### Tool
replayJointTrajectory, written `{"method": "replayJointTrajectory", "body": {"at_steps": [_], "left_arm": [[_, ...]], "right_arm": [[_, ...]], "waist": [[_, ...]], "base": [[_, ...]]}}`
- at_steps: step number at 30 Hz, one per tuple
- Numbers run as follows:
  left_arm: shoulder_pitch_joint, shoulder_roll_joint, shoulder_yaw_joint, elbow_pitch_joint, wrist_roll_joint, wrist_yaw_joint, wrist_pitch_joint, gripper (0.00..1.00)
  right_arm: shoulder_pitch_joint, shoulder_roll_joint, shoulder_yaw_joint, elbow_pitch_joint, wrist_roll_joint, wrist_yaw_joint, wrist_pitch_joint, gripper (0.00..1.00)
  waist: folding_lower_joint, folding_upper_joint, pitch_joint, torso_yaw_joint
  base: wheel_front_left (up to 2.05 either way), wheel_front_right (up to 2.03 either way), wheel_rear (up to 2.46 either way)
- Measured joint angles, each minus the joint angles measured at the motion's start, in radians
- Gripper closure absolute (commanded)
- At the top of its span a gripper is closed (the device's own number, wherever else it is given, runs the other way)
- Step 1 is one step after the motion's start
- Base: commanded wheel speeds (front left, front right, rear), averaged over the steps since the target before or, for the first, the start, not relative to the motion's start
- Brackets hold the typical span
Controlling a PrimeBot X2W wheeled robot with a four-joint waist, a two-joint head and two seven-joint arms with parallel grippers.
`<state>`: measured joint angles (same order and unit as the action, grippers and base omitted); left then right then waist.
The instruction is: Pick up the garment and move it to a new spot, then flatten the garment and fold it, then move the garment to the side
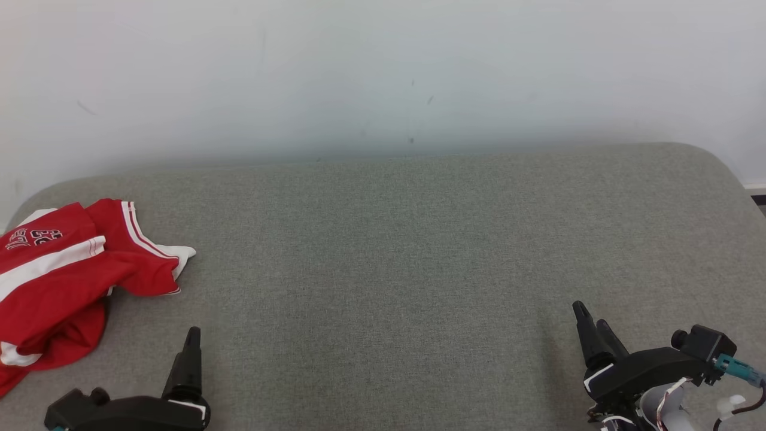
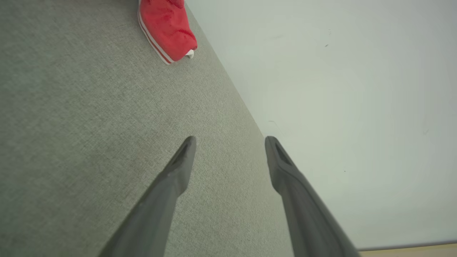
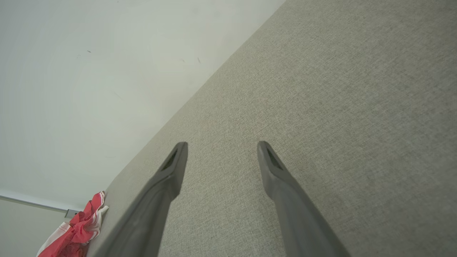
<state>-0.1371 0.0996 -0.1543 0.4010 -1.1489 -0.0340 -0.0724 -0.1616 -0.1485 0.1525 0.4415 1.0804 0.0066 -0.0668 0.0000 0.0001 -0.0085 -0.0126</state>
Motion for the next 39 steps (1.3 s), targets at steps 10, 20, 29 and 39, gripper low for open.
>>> {"method": "replayJointTrajectory", "body": {"at_steps": [10, 20, 29, 39], "left_arm": [[-0.025, 0.036, -0.079, 0.003, 0.162, 0.035, -0.035, 0.0], [-0.063, 0.073, -0.148, -0.008, 0.372, 0.075, -0.071, 0.0], [-0.076, 0.087, -0.183, -0.016, 0.513, 0.101, -0.106, 0.0], [-0.076, 0.093, -0.193, 0.002, 0.63, 0.132, -0.14, 0.0]], "right_arm": [[-0.028, -0.024, 0.057, 0.02, -0.138, -0.03, -0.032, 0.0], [-0.061, -0.051, 0.1, 0.041, -0.295, -0.06, -0.076, 0.0], [-0.096, -0.058, 0.13, 0.05, -0.422, -0.081, -0.11, 0.0], [-0.117, -0.062, 0.131, 0.072, -0.55, -0.105, -0.146, 0.0]], "waist": [[0.0, 0.0, -0.003, -0.004], [0.0, 0.0, 0.003, -0.008], [0.0, 0.0, 0.008, -0.008], [0.0, 0.0, 0.012, -0.003]], "base": [[0.0, 0.0, 0.0], [0.0, 0.0, 0.0], [0.0, 0.0, 0.0], [0.0, 0.0, 0.0]]}}
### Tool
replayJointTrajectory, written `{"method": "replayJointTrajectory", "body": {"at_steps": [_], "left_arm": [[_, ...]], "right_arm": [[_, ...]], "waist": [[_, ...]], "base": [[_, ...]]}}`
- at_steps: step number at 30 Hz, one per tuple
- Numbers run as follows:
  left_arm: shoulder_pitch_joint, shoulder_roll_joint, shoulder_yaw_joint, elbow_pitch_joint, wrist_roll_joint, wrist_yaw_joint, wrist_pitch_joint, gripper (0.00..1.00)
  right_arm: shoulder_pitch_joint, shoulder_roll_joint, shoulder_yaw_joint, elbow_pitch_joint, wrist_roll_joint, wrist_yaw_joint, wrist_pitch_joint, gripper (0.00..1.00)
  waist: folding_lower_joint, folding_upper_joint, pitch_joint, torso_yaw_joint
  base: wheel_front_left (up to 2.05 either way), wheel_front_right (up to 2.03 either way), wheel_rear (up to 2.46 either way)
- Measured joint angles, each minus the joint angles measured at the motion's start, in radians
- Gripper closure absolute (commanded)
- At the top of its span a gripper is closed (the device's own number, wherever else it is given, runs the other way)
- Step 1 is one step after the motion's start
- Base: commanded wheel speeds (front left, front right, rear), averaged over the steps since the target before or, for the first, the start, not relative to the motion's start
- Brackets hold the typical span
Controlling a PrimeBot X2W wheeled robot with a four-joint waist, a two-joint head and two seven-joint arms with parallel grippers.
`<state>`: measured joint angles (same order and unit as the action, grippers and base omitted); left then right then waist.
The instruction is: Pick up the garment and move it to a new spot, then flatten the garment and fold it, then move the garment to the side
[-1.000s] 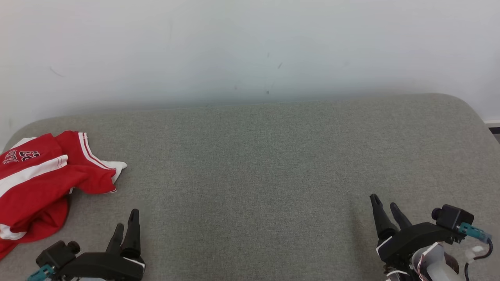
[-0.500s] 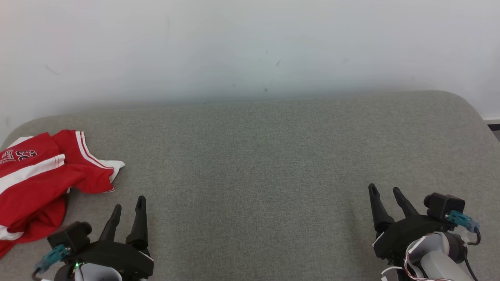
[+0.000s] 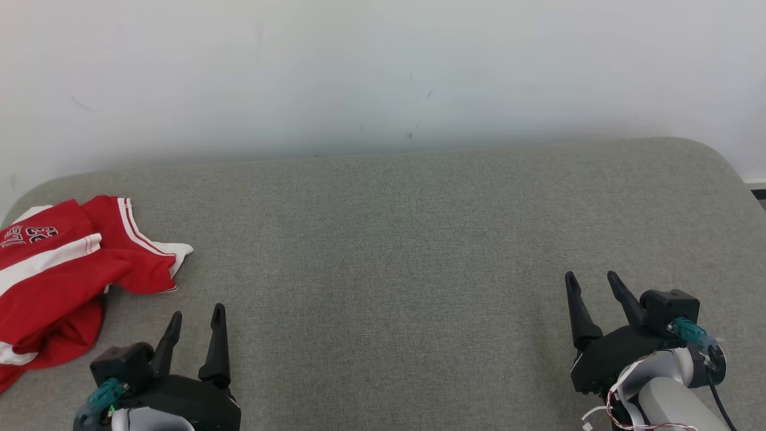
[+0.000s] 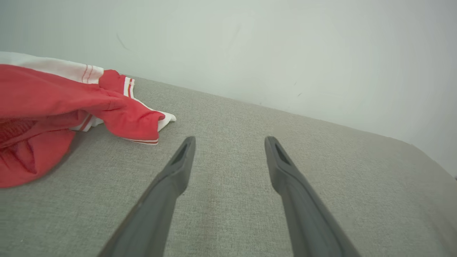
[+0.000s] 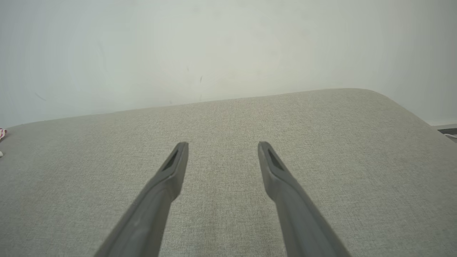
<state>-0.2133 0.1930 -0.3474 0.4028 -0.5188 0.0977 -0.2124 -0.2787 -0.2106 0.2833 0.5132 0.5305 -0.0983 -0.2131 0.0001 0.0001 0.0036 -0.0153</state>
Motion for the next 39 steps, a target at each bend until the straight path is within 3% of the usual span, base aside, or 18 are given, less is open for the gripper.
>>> {"method": "replayJointTrajectory", "body": {"at_steps": [12, 29, 39], "left_arm": [[-0.012, 0.007, -0.022, -0.002, 0.108, 0.026, -0.035, 0.0], [-0.021, -0.002, -0.028, -0.002, 0.106, 0.026, 0.025, 0.0], [-0.026, -0.008, -0.055, -0.01, 0.109, 0.026, 0.046, 0.0]], "right_arm": [[-0.022, 0.014, -0.008, 0.012, -0.074, -0.026, -0.039, 0.0], [-0.017, 0.012, -0.025, 0.013, -0.058, -0.026, -0.023, 0.0], [0.024, -0.003, -0.031, -0.002, -0.058, -0.026, -0.014, 0.0]], "waist": [[0.0, 0.0, 0.008, -0.001], [0.0, 0.0, 0.001, 0.02], [-0.0001, 0.0, -0.01, 0.083]], "base": [[0.0, 0.0, 0.0], [0.0, 0.0, 0.0], [0.0, 0.0, 0.0]]}}
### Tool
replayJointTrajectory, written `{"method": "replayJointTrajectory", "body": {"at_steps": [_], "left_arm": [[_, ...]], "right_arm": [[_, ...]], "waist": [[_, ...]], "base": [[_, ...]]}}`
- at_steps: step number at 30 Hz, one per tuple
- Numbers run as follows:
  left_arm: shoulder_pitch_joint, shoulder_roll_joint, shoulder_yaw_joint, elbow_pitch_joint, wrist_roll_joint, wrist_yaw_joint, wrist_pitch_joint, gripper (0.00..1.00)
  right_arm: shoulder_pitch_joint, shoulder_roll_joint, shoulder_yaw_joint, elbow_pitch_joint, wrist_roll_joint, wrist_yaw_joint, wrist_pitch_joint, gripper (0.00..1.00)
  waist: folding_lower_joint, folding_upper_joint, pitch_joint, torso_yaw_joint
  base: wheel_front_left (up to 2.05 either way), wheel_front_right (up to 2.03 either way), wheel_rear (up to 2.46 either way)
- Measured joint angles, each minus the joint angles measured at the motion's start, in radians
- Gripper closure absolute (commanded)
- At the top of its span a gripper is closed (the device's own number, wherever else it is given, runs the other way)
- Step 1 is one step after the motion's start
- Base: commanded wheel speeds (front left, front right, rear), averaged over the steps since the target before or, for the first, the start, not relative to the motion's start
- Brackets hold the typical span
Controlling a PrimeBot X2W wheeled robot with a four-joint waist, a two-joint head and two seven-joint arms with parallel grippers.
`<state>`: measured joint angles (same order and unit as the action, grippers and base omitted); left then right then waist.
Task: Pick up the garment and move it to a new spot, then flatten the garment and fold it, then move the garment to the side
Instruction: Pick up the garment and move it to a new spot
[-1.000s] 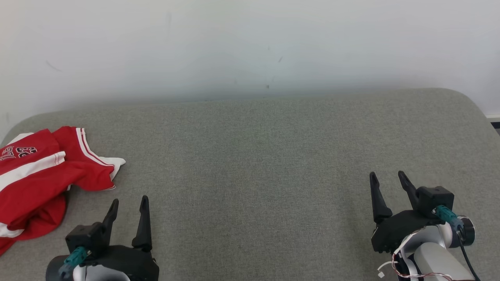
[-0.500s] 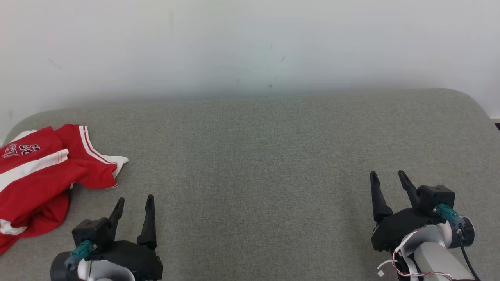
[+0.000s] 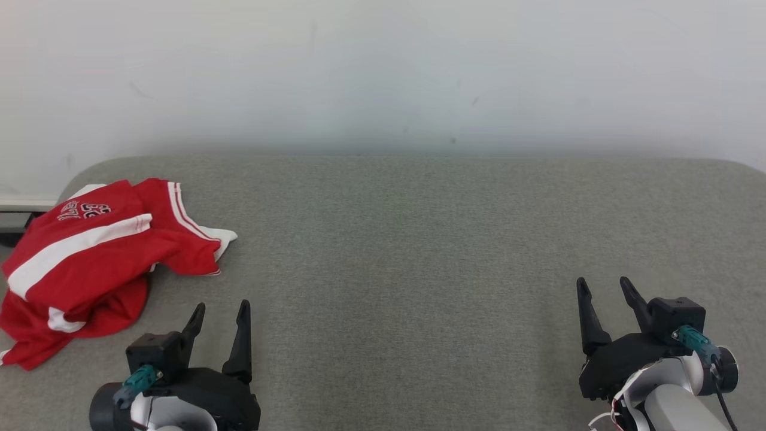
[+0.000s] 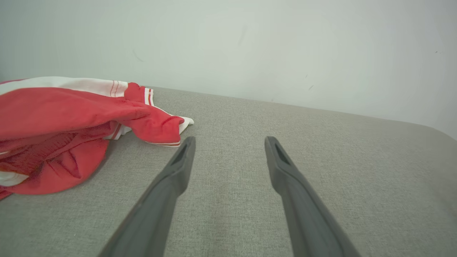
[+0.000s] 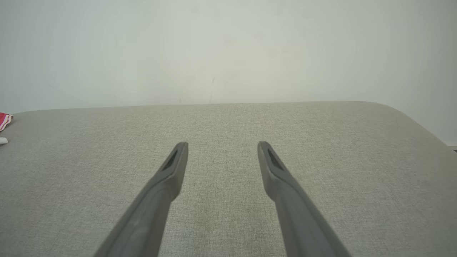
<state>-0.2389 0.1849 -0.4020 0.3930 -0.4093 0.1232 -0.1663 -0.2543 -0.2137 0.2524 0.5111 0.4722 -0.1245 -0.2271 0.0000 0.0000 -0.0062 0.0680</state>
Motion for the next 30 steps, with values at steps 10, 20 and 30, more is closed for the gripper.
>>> {"method": "replayJointTrajectory", "body": {"at_steps": [10, 20, 30], "left_arm": [[0.009, 0.009, 0.01, -0.025, 0.006, 0.0, 0.013, 0.0], [0.008, 0.015, 0.015, -0.036, 0.006, 0.0, 0.03, 0.0], [0.008, 0.011, 0.03, -0.049, 0.003, 0.001, 0.046, 0.0]], "right_arm": [[0.0, 0.004, 0.013, -0.022, 0.0, 0.0, 0.013, 0.0], [0.0, 0.004, -0.001, -0.061, -0.002, 0.0, 0.013, 0.0], [-0.004, 0.007, 0.013, -0.077, -0.016, 0.0, 0.034, 0.0]], "waist": [[0.0, 0.0, -0.002, 0.122], [0.0, 0.0, 0.004, 0.258], [0.0, 0.0001, 0.035, 0.308]], "base": [[0.0, 0.0, 0.0], [0.0, 0.0, 0.0], [0.0, 0.0, 0.0]]}}
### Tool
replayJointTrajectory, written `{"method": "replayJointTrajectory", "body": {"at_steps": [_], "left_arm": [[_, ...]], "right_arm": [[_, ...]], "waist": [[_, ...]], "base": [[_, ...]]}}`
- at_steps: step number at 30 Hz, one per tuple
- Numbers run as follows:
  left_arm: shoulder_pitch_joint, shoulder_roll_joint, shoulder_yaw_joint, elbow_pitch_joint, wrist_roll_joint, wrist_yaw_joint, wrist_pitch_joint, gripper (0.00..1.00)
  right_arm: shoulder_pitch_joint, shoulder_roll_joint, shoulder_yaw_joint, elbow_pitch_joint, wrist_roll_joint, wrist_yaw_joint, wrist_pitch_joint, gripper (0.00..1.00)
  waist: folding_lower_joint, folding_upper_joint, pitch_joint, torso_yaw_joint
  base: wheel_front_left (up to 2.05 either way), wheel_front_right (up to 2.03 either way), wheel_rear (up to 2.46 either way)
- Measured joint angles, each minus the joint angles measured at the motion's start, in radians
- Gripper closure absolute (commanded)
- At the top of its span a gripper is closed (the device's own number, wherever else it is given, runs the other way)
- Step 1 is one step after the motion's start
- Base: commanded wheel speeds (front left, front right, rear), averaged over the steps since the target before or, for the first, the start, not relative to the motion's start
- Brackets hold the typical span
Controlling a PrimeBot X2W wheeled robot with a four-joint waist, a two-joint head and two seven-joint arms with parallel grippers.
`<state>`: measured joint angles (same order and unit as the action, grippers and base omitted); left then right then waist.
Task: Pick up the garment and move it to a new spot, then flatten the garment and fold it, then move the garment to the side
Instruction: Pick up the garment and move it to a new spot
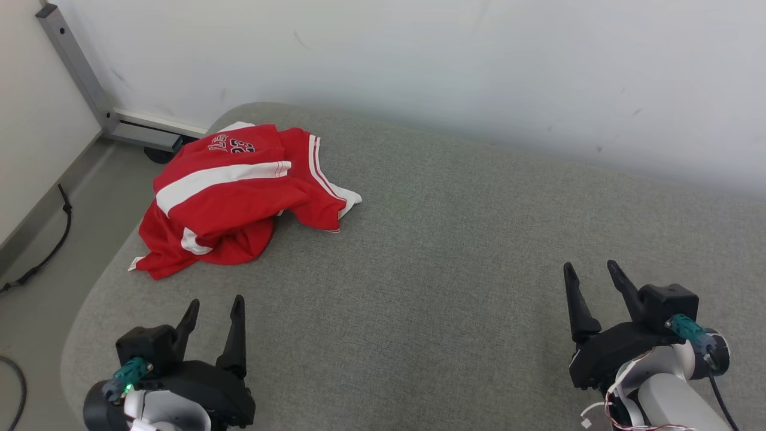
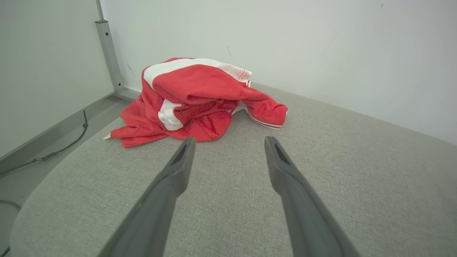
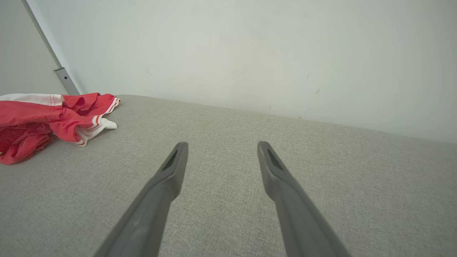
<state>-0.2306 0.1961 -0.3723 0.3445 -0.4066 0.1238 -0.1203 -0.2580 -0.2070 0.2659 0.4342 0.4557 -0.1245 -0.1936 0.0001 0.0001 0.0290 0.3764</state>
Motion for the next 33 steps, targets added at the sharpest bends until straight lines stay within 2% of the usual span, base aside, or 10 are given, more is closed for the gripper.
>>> {"method": "replayJointTrajectory", "body": {"at_steps": [3, 8, 17, 21, 29, 33], "left_arm": [[-0.013, -0.022, -0.005, 0.005, -0.038, -0.011, 0.044, 0.0], [-0.142, -0.043, -0.01, 0.011, -0.057, -0.02, 0.132, 0.0], [-0.381, 0.033, 0.019, 0.097, -0.026, -0.012, 0.323, 0.0], [-0.458, 0.08, -0.006, 0.144, 0.047, -0.01, 0.4, 0.0], [-0.547, 0.094, -0.002, 0.223, 0.081, -0.008, 0.527, 0.0], [-0.571, 0.099, 0.002, 0.255, 0.09, -0.001, 0.565, 0.0]], "right_arm": [[0.01, -0.011, -0.032, -0.046, 0.0, 0.0, 0.0, 0.0], [0.08, -0.079, -0.081, -0.135, -0.031, 0.0, 0.0, 0.0], [0.11, -0.136, -0.123, -0.343, -0.099, 0.0, 0.046, 0.0], [0.116, -0.15, -0.137, -0.423, -0.118, 0.0, 0.082, 0.0], [0.123, -0.184, -0.17, -0.559, -0.151, 0.0, 0.154, 0.0], [0.116, -0.191, -0.187, -0.583, -0.152, 0.0, 0.178, 0.0]], "waist": [[0.0, -0.0001, 0.012, -0.001], [0.0, -0.0001, 0.041, 0.006], [0.0001, 0.0, 0.139, 0.009], [0.0001, 0.0, 0.191, -0.001], [0.0002, 0.0, 0.302, -0.032], [0.0002, 0.0, 0.343, -0.046]], "base": [[0.0, 0.0, 0.0], [0.0, 0.0, 0.0], [0.0, 0.0, 0.0], [0.0, 0.0, 0.0], [0.0, 0.0, 0.0], [0.0, 0.0, 0.0]]}}
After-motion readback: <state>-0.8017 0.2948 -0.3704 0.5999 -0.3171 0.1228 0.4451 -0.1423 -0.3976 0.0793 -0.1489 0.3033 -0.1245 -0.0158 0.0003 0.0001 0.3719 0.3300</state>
